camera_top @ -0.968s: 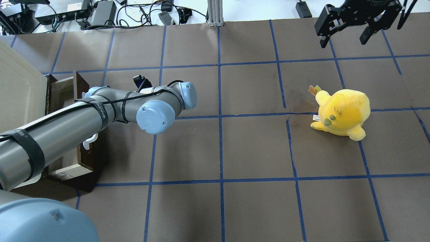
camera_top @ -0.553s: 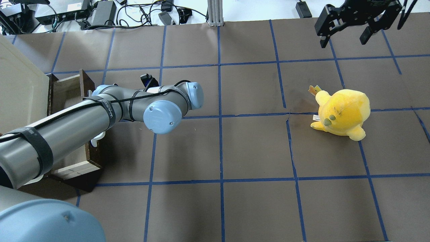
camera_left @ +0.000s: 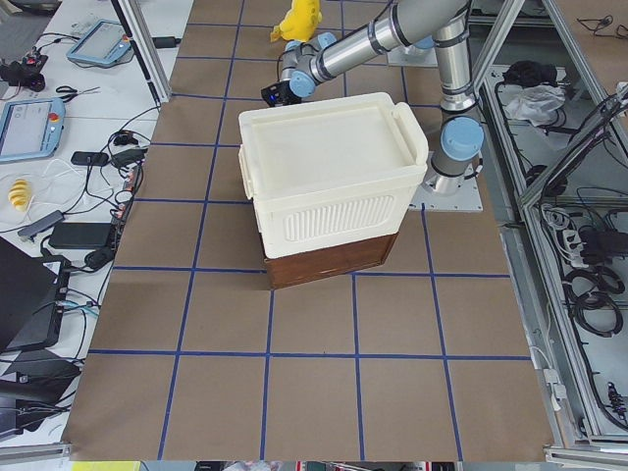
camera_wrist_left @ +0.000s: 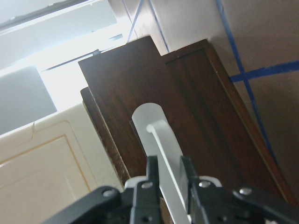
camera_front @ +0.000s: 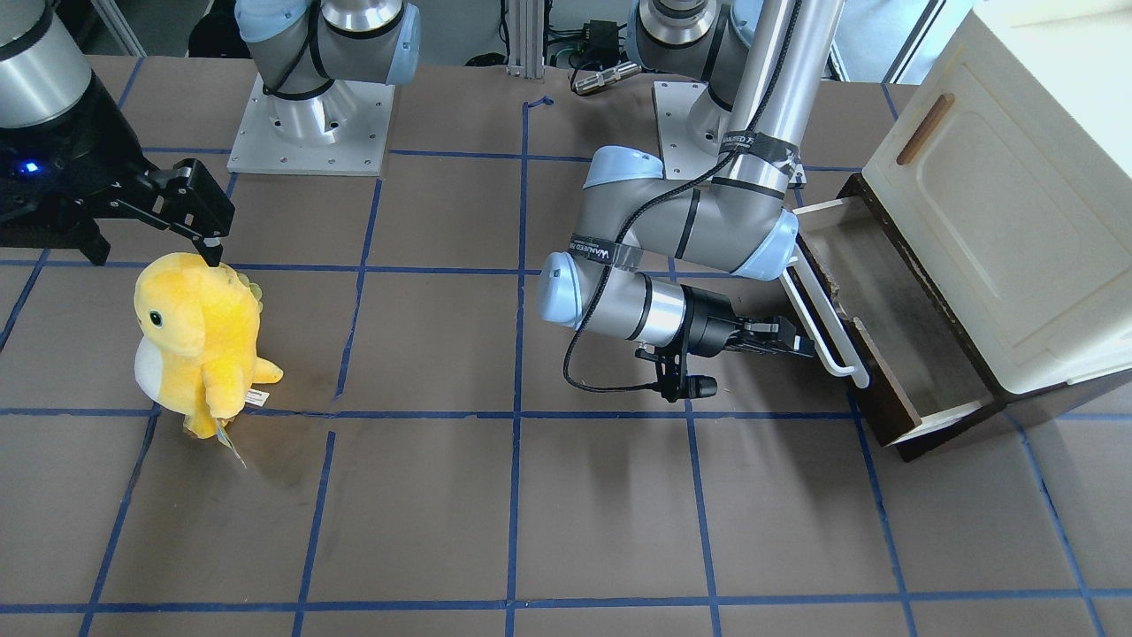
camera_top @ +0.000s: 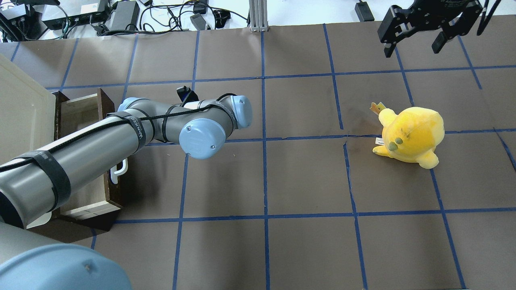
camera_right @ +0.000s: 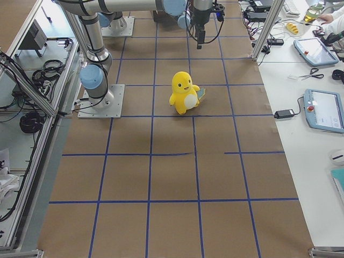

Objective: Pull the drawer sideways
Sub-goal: 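Pull the drawer handle outward with the left gripper, sliding the drawer open, then open the left gripper and lift it away from the handle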

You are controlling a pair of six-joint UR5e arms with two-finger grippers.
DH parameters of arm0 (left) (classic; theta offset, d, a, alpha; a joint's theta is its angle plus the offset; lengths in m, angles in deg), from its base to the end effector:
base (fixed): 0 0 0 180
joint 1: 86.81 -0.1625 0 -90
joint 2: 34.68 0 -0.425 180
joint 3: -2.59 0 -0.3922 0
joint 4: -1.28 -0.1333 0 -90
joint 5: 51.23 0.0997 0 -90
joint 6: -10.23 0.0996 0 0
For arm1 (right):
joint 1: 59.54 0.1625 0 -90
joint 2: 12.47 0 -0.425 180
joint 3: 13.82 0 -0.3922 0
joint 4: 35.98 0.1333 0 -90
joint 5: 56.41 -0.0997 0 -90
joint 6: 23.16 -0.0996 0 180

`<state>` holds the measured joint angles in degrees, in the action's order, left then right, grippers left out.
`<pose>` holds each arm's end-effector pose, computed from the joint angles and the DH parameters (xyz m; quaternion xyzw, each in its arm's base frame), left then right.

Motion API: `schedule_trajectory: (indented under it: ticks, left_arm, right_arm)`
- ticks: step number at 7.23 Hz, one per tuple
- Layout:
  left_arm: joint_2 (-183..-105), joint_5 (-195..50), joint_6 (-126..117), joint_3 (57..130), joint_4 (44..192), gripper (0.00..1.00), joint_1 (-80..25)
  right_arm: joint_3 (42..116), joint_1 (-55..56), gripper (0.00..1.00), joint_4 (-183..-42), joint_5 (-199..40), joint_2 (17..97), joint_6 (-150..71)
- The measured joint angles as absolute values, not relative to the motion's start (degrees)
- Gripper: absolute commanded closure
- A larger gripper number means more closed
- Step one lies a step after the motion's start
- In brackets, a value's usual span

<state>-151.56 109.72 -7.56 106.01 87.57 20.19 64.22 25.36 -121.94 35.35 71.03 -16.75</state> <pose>-0.1988 -0.5164 0.2024 0.1768 0.7744 0.0792 0.6022 0.0817 -0.5501 0.5250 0.0112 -0.9997 0.0108 0.0165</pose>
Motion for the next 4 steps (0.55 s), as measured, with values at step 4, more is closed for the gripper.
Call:
schedule_trajectory:
  ticks: [4]
  left_arm:
    - [-146.2, 96.1, 3.2, 100.3, 85.5, 0.03, 20.3]
  right_arm:
    - [64.2, 25.4, 0.00, -121.9, 35.3, 71.0, -16.7]
